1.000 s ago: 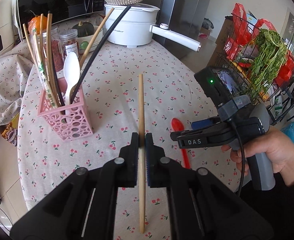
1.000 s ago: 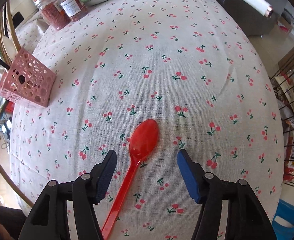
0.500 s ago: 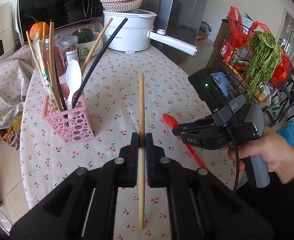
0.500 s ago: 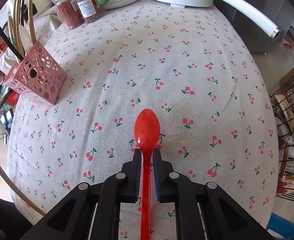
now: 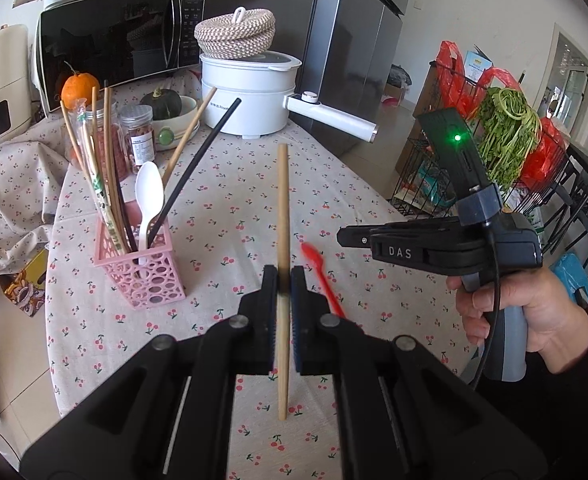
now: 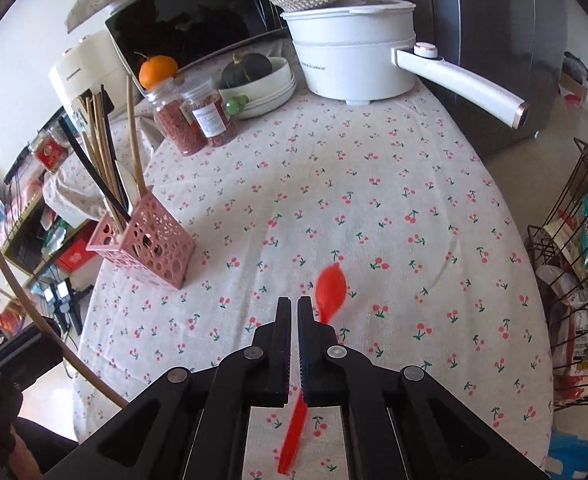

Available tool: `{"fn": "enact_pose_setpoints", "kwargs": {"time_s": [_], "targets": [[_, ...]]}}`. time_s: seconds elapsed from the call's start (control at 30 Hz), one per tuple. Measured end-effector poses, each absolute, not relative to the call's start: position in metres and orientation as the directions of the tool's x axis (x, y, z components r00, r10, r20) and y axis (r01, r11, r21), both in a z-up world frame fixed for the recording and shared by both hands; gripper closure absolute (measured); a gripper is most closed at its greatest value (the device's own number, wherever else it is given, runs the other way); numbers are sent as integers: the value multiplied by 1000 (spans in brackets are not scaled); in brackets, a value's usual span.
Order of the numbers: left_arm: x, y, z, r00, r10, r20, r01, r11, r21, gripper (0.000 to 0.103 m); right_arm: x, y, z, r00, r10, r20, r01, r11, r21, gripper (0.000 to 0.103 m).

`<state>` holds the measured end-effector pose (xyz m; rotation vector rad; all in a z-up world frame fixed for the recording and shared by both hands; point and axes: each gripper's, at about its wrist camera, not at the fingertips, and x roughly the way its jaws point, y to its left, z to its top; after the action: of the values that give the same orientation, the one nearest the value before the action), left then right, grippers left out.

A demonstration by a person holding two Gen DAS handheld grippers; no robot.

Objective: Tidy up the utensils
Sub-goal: 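Hold the chopstick upright with the left tool while the right tool holds the red spoon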

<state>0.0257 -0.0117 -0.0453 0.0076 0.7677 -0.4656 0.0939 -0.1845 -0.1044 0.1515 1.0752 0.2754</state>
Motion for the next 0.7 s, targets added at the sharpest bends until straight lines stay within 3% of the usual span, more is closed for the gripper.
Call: {"fn": "enact_pose_setpoints", "kwargs": {"time_s": [0.23,0.4,0.47,0.53,0.7], "targets": [[22,-11,-36,642,-419,-643,418,893,-164,96,91,-193,-83,507,340,-792,-159,940,302,100],[25,-10,-40,637,-412,-652,409,897,-167,96,102,-202,-95,434,368,-823,-152,930,336,96],[27,-10,-41,630,-413,-658,405,897,-175,96,108,-197,-111,354,360,-863,-147,933,329,83],[27,-8,-41,631,-411,-658,403,898,-175,96,112,-188,-128,301,322,-898,-137,946,293,59],[29,-3,-39,634,-409,-656,389,902,-186,96,129,-160,-159,241,230,-943,-174,966,191,58]]}}
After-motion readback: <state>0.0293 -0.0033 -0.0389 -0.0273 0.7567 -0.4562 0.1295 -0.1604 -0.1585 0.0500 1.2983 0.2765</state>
